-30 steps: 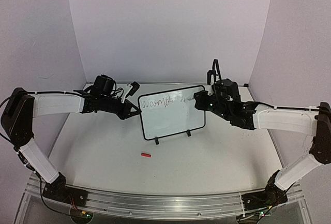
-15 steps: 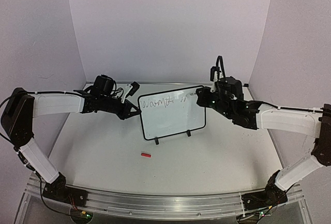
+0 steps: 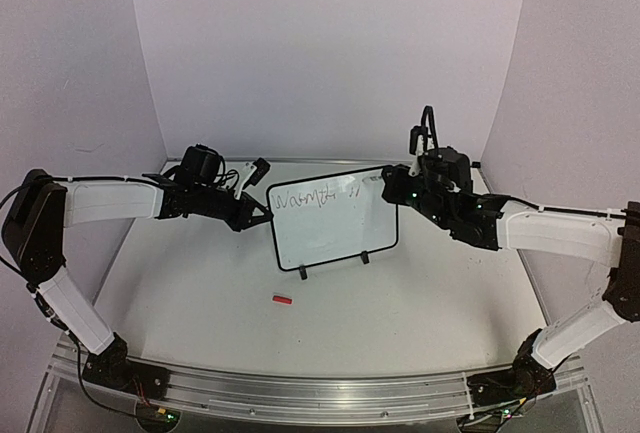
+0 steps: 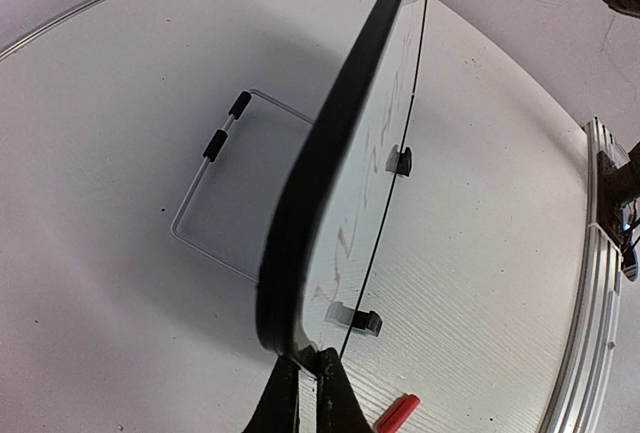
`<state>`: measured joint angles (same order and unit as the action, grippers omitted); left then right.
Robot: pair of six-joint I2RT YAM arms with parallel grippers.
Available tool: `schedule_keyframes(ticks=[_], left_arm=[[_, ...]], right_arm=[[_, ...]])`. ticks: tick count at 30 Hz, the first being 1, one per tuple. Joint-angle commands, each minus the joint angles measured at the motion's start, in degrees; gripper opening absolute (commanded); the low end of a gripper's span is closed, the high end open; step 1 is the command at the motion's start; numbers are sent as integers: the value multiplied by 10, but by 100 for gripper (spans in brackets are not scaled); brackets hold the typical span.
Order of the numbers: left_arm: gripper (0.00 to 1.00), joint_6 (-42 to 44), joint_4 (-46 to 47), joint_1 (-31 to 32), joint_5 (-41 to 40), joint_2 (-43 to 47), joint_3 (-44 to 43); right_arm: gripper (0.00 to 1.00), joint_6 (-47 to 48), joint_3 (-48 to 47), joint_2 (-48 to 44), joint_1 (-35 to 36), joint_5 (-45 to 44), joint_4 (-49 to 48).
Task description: Write a sentence on the whiteboard
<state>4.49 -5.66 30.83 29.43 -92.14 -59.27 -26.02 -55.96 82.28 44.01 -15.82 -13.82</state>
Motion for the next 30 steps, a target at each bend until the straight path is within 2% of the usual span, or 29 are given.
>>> schedule_keyframes(ticks=[1, 30], left_arm=[[0, 28, -31, 0, -42, -15, -12], [0, 28, -30, 0, -40, -14, -11]], right_arm=[[0, -7, -5, 6, -3, -15, 2], [0, -25, 19, -10, -3, -40, 28]])
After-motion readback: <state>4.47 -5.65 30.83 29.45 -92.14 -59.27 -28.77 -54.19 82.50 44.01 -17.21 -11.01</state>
